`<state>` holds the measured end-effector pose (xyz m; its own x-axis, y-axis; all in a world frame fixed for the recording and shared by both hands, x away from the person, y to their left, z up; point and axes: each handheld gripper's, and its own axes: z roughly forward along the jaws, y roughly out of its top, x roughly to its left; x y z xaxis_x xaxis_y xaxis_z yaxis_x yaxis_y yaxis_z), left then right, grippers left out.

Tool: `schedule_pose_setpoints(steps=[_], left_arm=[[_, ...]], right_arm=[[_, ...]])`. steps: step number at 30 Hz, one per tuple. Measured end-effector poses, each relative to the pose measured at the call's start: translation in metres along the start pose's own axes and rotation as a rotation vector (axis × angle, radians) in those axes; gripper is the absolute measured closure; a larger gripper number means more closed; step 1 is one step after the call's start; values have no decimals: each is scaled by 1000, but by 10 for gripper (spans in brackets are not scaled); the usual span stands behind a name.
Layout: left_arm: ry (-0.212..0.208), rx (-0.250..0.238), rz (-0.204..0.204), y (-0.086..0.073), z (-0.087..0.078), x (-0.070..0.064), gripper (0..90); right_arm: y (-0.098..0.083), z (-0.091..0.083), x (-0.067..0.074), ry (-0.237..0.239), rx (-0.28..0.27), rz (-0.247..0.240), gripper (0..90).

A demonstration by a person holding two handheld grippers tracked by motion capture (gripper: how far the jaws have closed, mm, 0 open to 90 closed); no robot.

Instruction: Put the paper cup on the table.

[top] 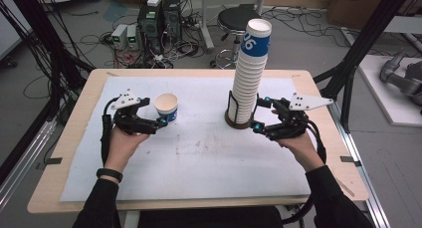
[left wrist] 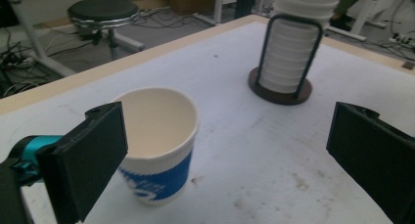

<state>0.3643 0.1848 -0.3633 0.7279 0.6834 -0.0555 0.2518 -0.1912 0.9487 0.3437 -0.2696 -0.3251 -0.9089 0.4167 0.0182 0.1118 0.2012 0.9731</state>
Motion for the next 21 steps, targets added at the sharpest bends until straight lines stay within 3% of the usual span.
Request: schedule_pose_setpoints(steps=[7, 14, 18, 21], left_arm=[[-122, -13, 77, 27, 13, -33, 17], [-228, -58, 112, 52, 24, -58, 17], [-274, -67, 135, 59, 24, -70, 18], [-284, -78, 149, 63, 22, -76, 18]], right_arm=[[1, -2, 0, -1, 3, -1, 183], [3, -2, -1, 18, 26, 6, 183], [3, -3, -3, 15, 34, 18, 183], [4, -5, -4, 10, 27, 21, 183]])
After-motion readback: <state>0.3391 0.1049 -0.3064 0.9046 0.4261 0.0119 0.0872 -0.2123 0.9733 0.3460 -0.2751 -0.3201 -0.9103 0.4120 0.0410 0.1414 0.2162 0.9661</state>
